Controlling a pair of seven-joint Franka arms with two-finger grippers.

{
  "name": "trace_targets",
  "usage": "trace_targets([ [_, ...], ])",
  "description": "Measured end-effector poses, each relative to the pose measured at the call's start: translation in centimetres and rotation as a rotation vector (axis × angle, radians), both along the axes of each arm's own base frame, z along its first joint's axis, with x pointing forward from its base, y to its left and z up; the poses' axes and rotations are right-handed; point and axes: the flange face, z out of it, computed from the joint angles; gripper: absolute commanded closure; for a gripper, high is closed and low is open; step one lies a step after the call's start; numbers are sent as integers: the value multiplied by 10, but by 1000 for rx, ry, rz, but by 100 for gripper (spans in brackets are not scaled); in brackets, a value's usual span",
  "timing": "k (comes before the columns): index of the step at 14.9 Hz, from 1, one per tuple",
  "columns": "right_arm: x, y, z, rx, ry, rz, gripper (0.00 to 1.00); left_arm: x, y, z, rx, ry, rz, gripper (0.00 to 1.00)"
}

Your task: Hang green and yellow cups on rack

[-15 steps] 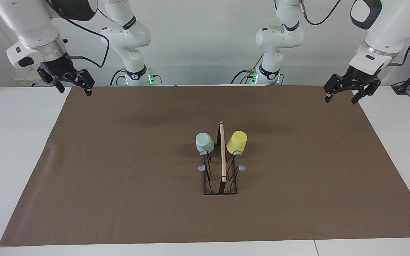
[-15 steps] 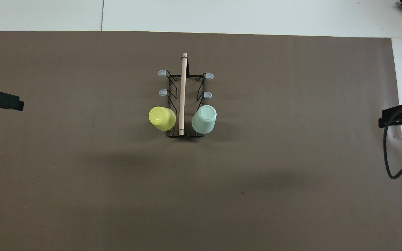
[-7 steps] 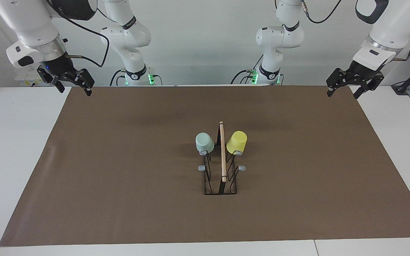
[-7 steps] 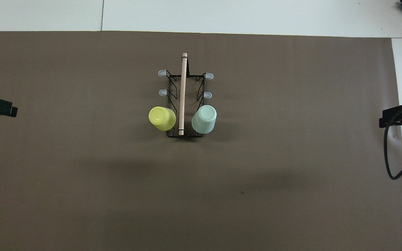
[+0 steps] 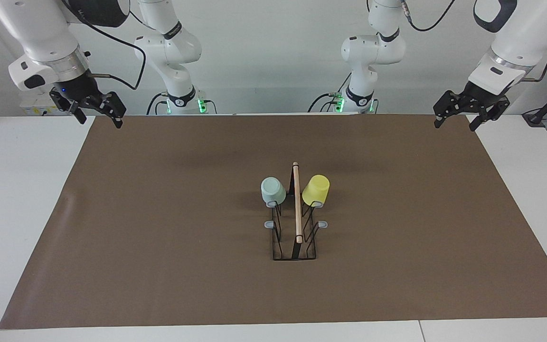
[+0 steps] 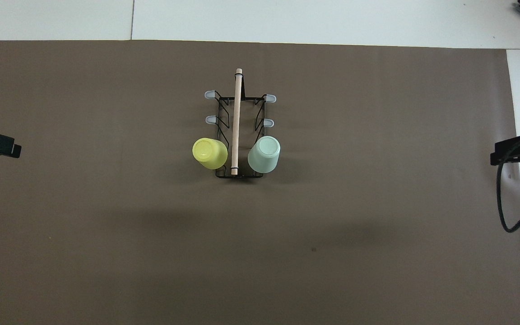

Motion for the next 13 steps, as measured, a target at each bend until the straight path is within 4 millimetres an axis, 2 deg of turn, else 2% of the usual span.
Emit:
trace_targets([
  [7,0,0,0,0,0,0,0,0,3,0,2,1,12,0],
  [13,0,0,0,0,0,0,0,0,-13,0,13,4,-16,0],
])
